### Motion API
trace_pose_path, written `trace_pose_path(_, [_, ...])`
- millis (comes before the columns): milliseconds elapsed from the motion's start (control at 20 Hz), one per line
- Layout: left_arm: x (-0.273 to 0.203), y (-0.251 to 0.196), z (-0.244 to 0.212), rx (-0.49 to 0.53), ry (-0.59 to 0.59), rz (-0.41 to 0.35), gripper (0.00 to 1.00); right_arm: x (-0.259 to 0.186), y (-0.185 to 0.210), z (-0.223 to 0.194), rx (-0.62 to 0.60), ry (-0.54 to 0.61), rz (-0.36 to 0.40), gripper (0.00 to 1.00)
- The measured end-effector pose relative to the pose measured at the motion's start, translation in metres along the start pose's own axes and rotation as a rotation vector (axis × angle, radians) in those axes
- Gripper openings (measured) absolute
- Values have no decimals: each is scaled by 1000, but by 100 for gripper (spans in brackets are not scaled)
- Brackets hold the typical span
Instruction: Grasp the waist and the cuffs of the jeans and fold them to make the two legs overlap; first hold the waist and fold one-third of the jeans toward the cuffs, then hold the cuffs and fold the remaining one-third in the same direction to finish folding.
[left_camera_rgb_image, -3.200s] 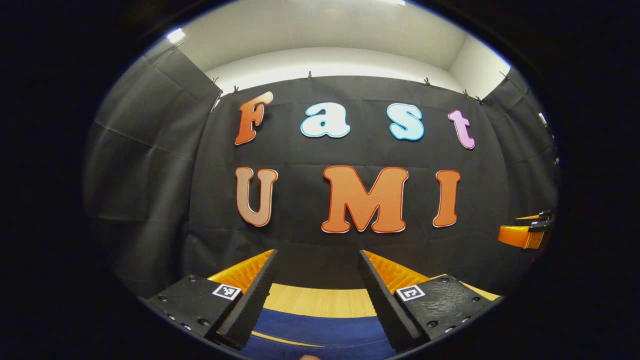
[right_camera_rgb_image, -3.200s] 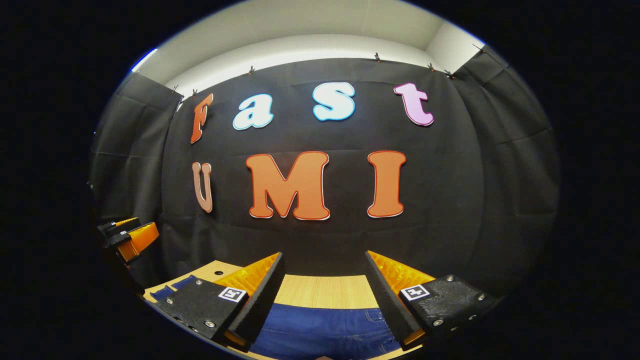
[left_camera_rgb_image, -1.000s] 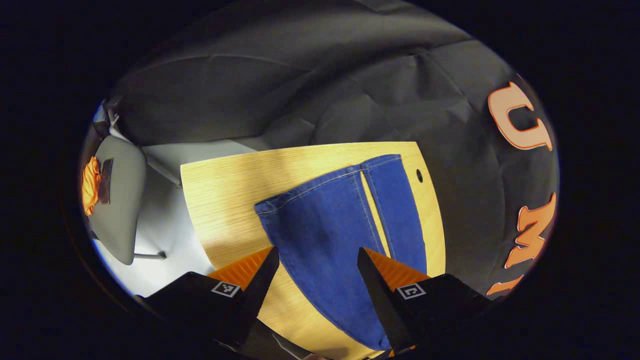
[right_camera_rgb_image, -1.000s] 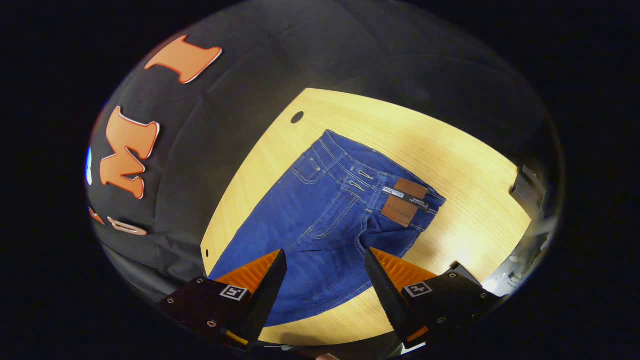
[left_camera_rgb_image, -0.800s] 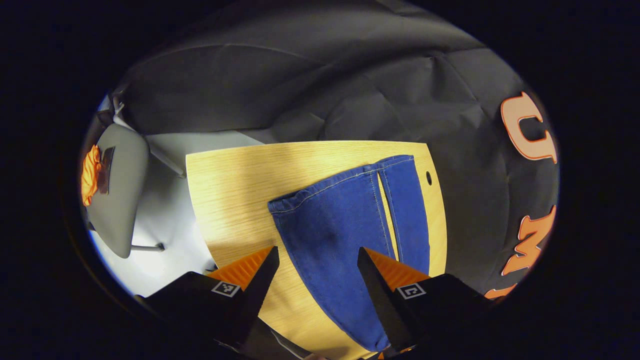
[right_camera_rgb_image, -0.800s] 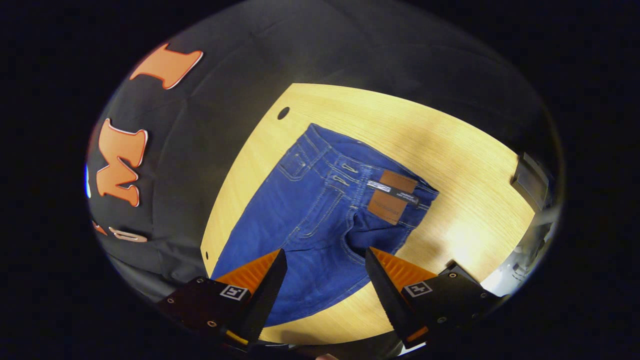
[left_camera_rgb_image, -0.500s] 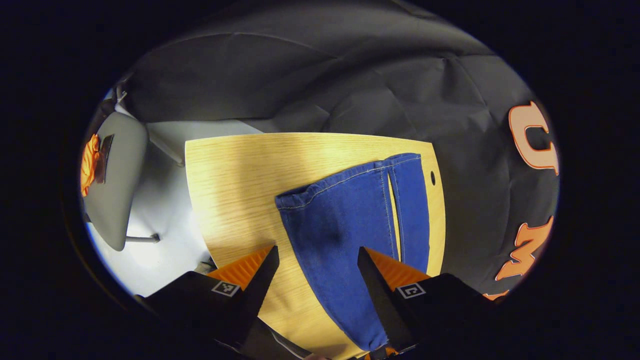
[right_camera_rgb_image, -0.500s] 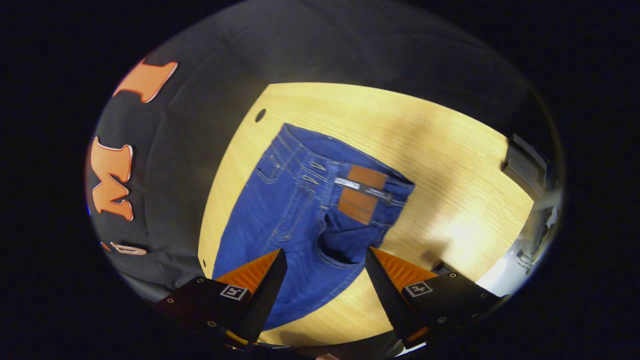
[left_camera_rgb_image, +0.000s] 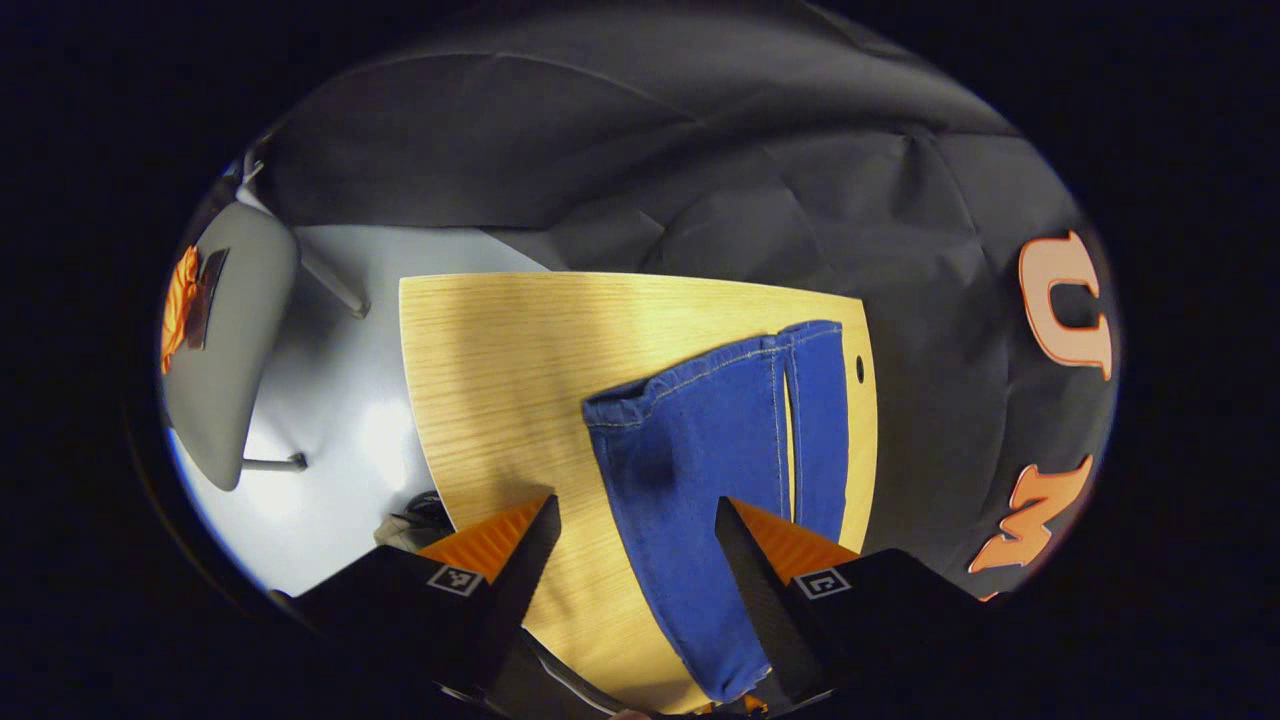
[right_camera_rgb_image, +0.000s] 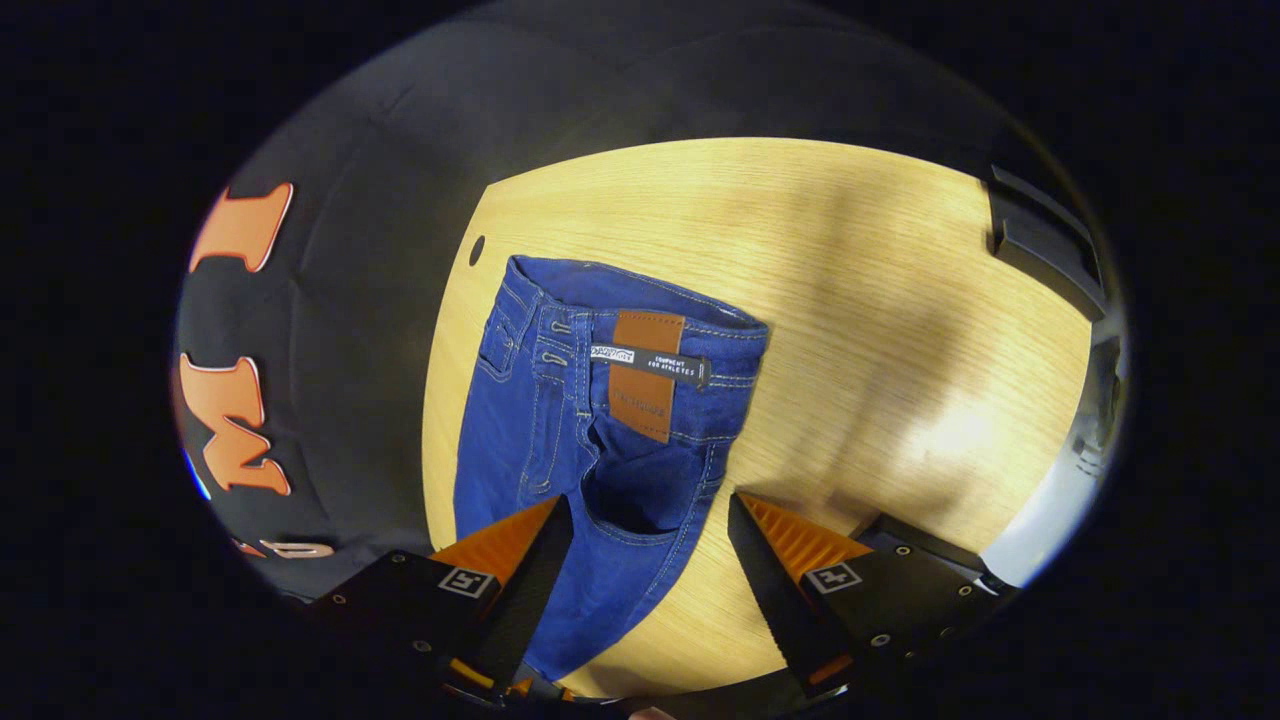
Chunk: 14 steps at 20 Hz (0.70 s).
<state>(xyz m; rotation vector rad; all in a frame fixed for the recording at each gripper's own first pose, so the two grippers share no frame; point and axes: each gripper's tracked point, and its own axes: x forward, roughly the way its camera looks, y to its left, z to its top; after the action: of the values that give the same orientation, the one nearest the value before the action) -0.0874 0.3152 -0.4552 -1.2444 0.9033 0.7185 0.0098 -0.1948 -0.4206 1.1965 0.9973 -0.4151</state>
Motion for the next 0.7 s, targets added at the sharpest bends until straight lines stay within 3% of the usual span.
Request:
trace_pose_path(100, [2,-3,5,-12,-9,-18,96,5,5,1,13,3,14,88])
trace_pose_path(150, [6,-9,8,-6,-13,-31,96,8,7,2,8,1,18,94])
trace_pose_path(300, [24,-30,11,27,-12,-58,94,17,20,3,11,3,42,93])
trace_pose_path(550, [50,-59,10,47,-1,-144,86,31,23,7,9,0,58,83])
trace_pose_path(600, [55,-59,8,49,3,-148,77,36,21,5,13,1,53,80])
trace_pose_path(650, [60,-58,7,57,3,-147,72,37,18,5,29,2,46,70])
trace_pose_path(700, [65,-52,7,57,-1,-136,59,39,13,5,56,-1,26,68])
